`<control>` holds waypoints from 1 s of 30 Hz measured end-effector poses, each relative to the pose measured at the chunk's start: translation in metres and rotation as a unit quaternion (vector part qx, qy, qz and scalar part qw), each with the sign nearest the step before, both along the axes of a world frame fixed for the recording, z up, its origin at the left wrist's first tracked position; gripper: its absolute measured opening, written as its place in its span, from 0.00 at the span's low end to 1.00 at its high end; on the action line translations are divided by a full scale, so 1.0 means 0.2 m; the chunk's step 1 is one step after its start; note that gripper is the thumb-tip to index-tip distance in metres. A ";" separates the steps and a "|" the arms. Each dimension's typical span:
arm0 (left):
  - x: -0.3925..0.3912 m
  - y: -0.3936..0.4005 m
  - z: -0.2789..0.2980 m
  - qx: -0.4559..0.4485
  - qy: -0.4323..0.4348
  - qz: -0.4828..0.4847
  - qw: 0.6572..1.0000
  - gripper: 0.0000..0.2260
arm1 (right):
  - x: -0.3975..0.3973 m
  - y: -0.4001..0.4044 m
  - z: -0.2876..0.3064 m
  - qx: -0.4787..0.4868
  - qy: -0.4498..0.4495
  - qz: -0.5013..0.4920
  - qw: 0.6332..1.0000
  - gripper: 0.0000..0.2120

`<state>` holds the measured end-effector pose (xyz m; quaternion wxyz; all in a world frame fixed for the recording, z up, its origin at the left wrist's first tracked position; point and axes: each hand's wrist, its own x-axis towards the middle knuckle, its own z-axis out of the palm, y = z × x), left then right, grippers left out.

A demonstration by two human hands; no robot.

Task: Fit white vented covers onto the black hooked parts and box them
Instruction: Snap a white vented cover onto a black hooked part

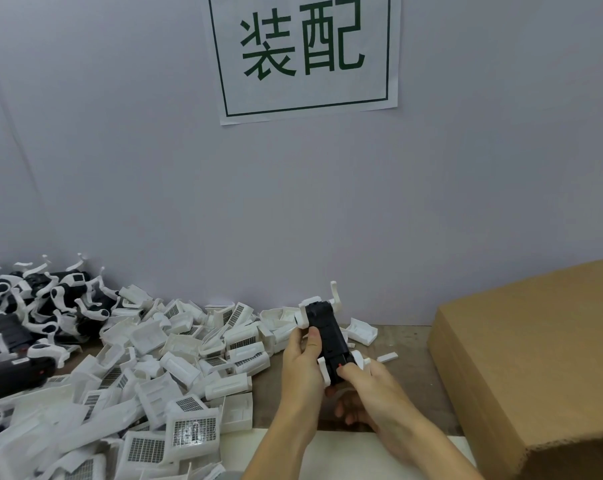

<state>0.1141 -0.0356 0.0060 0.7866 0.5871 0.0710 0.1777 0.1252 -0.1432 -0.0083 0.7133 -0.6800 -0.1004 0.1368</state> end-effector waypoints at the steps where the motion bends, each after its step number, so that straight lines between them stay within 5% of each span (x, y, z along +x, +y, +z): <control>1: 0.00 0.00 0.00 -0.002 -0.002 0.000 1.000 0.09 | 0.00 0.00 0.00 0.004 0.003 0.005 1.000 0.06; 21: -0.02 0.00 0.04 -0.044 0.009 -0.031 0.998 0.10 | -0.01 0.00 0.01 -0.004 0.010 0.002 1.000 0.07; 26: -0.02 0.04 0.08 -0.214 0.044 -0.008 0.976 0.14 | -0.04 -0.04 0.03 0.030 0.018 0.088 0.996 0.17; 30: 0.00 0.10 0.07 -0.341 0.033 -0.016 0.939 0.12 | 0.00 -0.05 0.02 -0.095 -0.030 -0.059 0.993 0.13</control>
